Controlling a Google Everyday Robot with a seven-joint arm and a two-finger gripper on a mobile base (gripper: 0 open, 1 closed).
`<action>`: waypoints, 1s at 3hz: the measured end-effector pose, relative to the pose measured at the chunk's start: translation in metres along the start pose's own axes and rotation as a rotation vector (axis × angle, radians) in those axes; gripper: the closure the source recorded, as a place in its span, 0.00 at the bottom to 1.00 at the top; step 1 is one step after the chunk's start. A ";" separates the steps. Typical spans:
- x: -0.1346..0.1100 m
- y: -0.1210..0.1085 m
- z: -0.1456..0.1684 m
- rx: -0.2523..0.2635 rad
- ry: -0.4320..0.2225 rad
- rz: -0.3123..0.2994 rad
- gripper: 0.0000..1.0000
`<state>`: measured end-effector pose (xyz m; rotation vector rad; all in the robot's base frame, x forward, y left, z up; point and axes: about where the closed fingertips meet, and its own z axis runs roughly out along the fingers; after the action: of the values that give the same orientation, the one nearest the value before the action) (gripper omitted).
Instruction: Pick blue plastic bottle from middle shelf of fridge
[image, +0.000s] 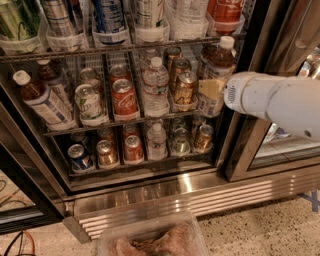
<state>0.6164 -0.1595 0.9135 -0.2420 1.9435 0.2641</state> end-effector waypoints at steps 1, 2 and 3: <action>0.029 0.001 -0.026 -0.006 0.096 0.084 1.00; 0.034 0.002 -0.025 -0.007 0.111 0.099 1.00; 0.042 0.014 -0.028 -0.050 0.146 0.121 1.00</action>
Offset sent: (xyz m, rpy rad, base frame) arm -0.0298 -0.0076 -0.0156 0.0431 0.1037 -0.0160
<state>0.5721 -0.1563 0.8862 -0.1803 2.1013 0.3842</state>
